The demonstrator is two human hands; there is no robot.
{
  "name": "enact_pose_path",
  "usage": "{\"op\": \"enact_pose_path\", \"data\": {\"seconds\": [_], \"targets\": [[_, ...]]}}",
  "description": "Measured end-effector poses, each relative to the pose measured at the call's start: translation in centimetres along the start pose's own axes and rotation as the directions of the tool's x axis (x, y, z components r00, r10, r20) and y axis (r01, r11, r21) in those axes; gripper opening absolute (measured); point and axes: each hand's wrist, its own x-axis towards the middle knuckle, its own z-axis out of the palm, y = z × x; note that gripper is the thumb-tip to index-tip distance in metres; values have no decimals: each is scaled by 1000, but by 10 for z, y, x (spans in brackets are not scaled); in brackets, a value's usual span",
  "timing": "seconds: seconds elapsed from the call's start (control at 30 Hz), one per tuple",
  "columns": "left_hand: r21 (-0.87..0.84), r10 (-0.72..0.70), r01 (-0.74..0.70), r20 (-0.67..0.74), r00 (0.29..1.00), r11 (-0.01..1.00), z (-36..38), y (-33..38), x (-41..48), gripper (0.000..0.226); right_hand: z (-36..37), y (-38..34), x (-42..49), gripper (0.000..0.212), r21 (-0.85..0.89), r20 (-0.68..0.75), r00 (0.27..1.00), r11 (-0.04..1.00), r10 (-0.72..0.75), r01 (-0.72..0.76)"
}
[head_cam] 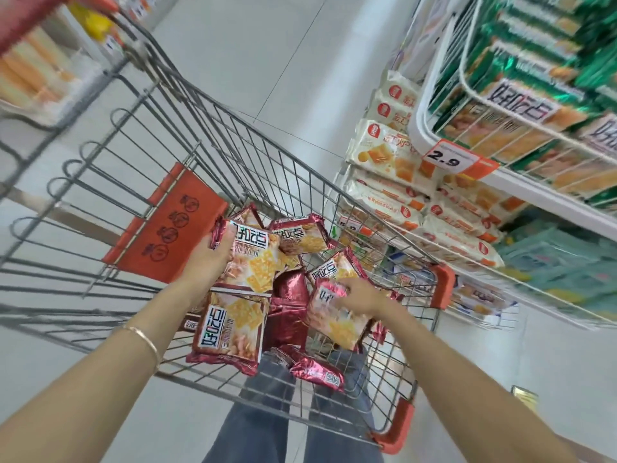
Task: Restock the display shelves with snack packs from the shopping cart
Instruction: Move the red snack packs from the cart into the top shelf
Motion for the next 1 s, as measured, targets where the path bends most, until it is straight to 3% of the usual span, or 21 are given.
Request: {"op": "enact_pose_path", "data": {"seconds": [0.1,0.2,0.33,0.43,0.53,0.6,0.7,0.77,0.83,0.9,1.0], "targets": [[70,28,-27,-14,1000,997,-3,17,-12,86,-78,-42,-40,60,285,123,985,955,-118,79],[128,-26,1,196,980,992,-2,41,-30,111,-114,-86,-79,37,447,170,951,880,-257,158],[27,-160,165,439,884,986,6,82,-56,99,-129,-138,-120,27,249,-124,930,897,-345,366],[-62,-48,107,603,796,992,8,117,-77,85,-143,-155,-146,38,113,-365,850,889,-379,445],[-123,39,39,577,816,992,-4,148,-87,111,-170,-162,-176,55,69,-521,749,854,-410,515],[-196,115,-11,525,843,981,-12,173,-96,113,-190,-163,-198,93,174,-541,760,837,-360,520],[-333,241,-87,454,858,939,-16,219,-125,64,-211,-168,-224,127,459,-379,871,754,-312,469],[-371,337,-175,432,836,912,-11,249,-151,60,-224,-172,-241,117,603,-307,874,633,-377,485],[-395,430,-267,416,801,879,-1,278,-179,80,-239,-178,-266,79,624,-388,817,531,-426,573],[-417,500,-335,395,770,845,11,309,-204,78,-262,-181,-297,61,572,-483,762,502,-432,648],[-447,603,-436,358,713,781,38,361,-244,58,-304,-173,-352,94,471,-553,685,500,-474,726]]}}
